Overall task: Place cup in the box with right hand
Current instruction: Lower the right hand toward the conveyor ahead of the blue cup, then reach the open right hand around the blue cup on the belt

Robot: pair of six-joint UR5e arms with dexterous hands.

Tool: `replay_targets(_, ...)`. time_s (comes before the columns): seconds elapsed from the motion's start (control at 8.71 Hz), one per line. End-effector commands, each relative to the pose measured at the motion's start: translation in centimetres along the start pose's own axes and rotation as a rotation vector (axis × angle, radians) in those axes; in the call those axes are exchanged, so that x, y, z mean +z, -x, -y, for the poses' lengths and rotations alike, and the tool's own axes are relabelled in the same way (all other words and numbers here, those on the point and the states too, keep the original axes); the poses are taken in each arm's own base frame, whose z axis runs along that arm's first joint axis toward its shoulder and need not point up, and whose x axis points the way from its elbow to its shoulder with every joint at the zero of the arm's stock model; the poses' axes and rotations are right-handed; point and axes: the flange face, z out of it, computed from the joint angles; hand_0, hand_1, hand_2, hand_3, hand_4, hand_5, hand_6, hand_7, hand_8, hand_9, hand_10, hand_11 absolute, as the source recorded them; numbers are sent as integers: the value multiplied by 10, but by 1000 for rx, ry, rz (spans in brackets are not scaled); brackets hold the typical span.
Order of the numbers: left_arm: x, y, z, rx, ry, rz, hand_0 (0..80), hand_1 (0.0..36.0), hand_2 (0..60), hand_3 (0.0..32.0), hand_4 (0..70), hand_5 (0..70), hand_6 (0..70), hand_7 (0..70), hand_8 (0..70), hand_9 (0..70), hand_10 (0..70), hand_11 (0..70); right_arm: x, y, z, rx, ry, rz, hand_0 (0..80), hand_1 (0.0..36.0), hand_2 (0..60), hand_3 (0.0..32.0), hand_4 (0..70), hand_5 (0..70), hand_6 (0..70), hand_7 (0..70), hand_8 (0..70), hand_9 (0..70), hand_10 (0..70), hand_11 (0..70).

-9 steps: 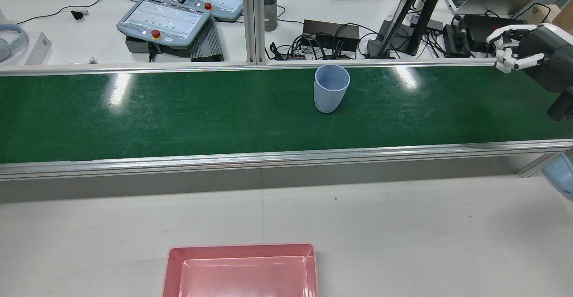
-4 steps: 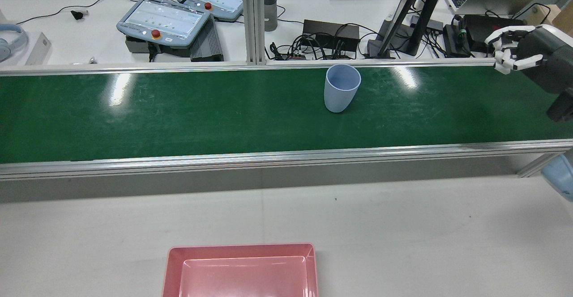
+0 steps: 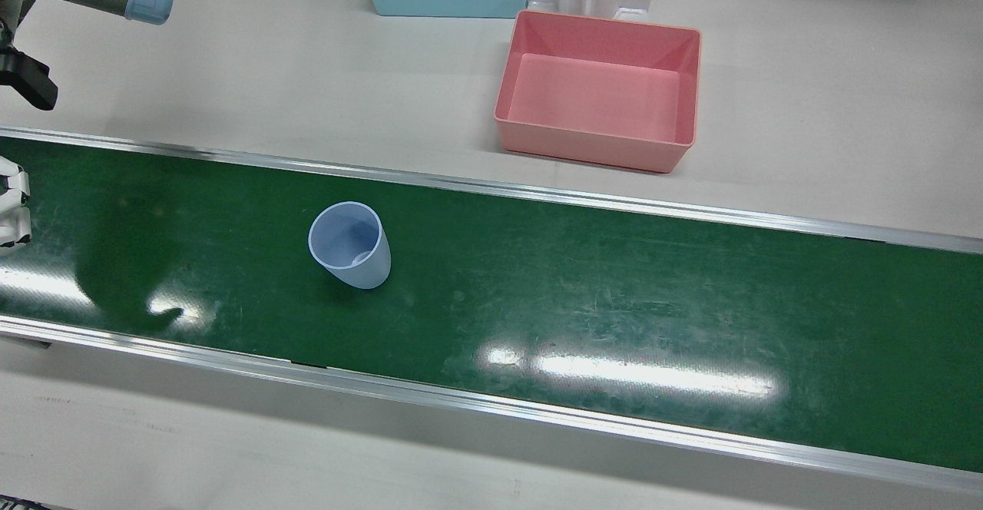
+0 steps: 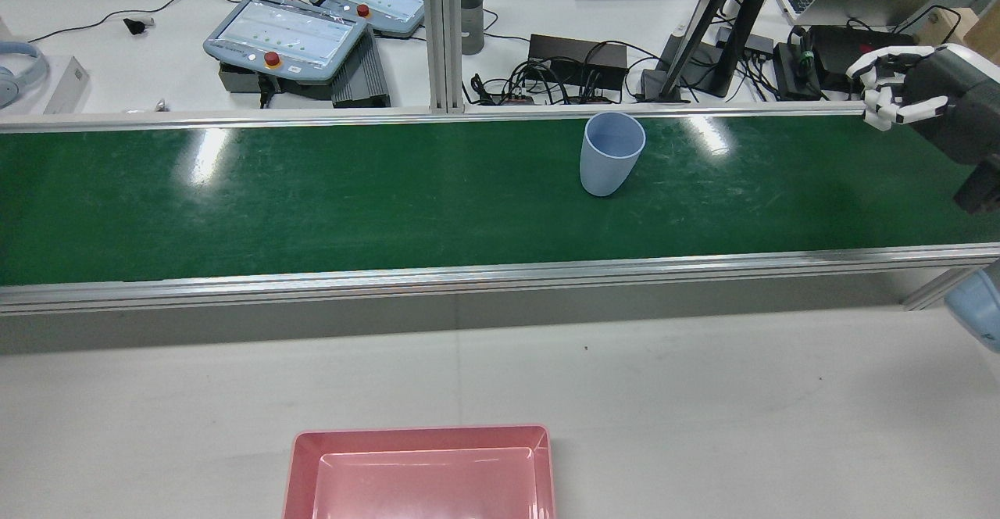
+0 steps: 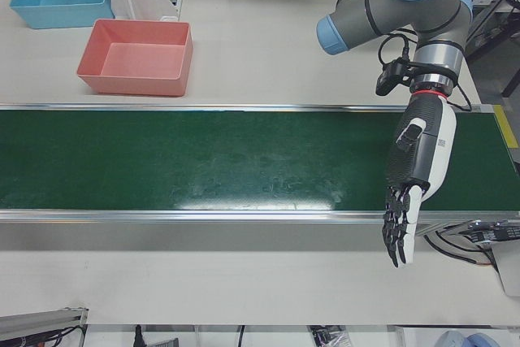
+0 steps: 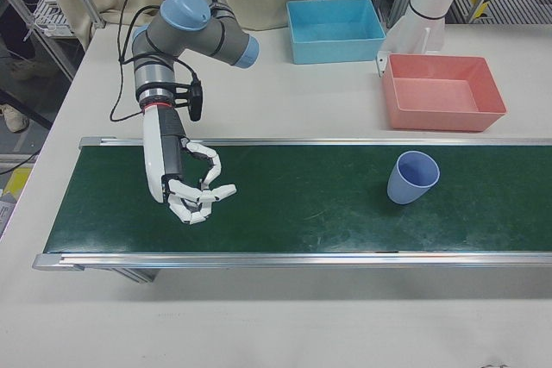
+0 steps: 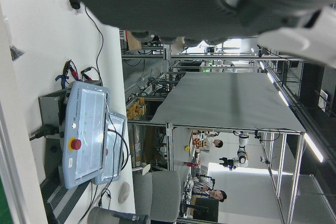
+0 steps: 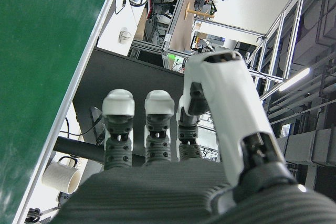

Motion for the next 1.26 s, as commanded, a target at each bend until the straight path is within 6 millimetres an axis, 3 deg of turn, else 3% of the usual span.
replay_targets(0.0, 0, 0, 0, 0, 0, -1, 0, 0, 0, 0, 0, 0, 0, 0, 0, 0, 0, 0, 1, 0, -2, 5, 16, 3, 800, 360, 600, 0, 233, 251, 284, 700, 546, 700, 516, 700)
replay_targets(0.11, 0, 0, 0, 0, 0, -1, 0, 0, 0, 0, 0, 0, 0, 0, 0, 0, 0, 0, 1, 0, -3, 5, 19, 3, 800, 360, 600, 0, 56, 217, 186, 424, 373, 539, 377, 573)
replay_targets(0.23, 0, 0, 0, 0, 0, 1, 0, 0, 0, 0, 0, 0, 0, 0, 0, 0, 0, 0, 3, -1, -5, 1, 28, 1, 800, 360, 547, 0, 0, 164, 91, 112, 145, 211, 203, 340)
replay_targets(0.34, 0, 0, 0, 0, 0, 1, 0, 0, 0, 0, 0, 0, 0, 0, 0, 0, 0, 0, 6, -1, -9, -4, 38, -1, 795, 356, 71, 0, 0, 122, 36, 0, 41, 70, 90, 170)
replay_targets(0.46, 0, 0, 0, 0, 0, -1, 0, 0, 0, 0, 0, 0, 0, 0, 0, 0, 0, 0, 9, -2, -14, -3, 49, -5, 605, 278, 0, 0, 0, 84, 4, 0, 0, 6, 22, 63)
replay_targets(0.57, 0, 0, 0, 0, 0, -1, 0, 0, 0, 0, 0, 0, 0, 0, 0, 0, 0, 0, 10, -4, -17, -5, 54, -8, 550, 246, 17, 0, 0, 68, 0, 0, 0, 0, 0, 13)
replay_targets(0.69, 0, 0, 0, 0, 0, -1, 0, 0, 0, 0, 0, 0, 0, 0, 0, 0, 0, 0, 11, -4, -20, -12, 62, -7, 530, 239, 47, 0, 0, 62, 0, 0, 0, 0, 0, 0)
replay_targets(0.92, 0, 0, 0, 0, 0, -1, 0, 0, 0, 0, 0, 0, 0, 0, 0, 0, 0, 0, 21, -17, -34, -8, 89, -28, 515, 221, 46, 0, 0, 57, 0, 0, 0, 0, 0, 0)
replay_targets(1.15, 0, 0, -1, 0, 0, -1, 0, 0, 0, 0, 0, 0, 0, 0, 0, 0, 0, 0, 28, -33, -72, -42, 165, -49, 529, 187, 5, 0, 0, 56, 0, 0, 0, 0, 0, 0)
